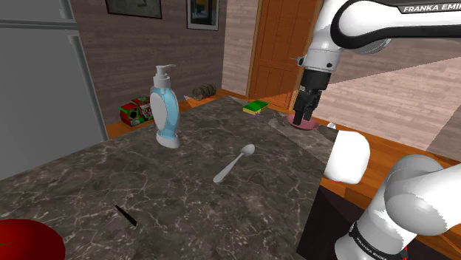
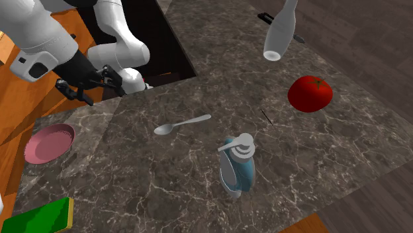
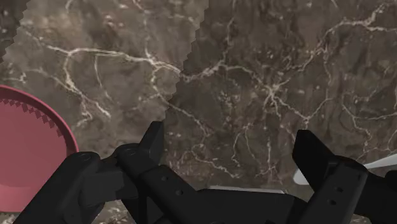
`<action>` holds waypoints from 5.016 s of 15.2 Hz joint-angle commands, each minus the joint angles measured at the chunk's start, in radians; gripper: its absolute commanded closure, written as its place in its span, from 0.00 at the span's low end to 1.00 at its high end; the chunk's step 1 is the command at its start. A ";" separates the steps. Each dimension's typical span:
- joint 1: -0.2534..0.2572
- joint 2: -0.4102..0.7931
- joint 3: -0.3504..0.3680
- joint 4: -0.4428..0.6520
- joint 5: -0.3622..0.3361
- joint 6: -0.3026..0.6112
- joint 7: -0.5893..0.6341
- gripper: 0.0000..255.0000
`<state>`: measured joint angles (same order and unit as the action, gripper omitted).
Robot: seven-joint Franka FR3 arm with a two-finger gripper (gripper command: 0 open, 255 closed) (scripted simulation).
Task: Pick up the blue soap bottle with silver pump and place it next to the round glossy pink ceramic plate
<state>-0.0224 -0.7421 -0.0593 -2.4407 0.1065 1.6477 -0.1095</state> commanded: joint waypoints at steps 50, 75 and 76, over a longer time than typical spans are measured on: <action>0.113 0.781 0.501 0.705 -0.249 0.532 0.653 1.00; 0.126 0.825 0.510 0.983 -0.260 0.292 0.639 1.00; 0.108 0.791 0.499 0.945 -0.234 0.304 0.611 1.00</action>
<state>0.0959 0.0665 0.4460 -1.4812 -0.1421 1.9503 0.5188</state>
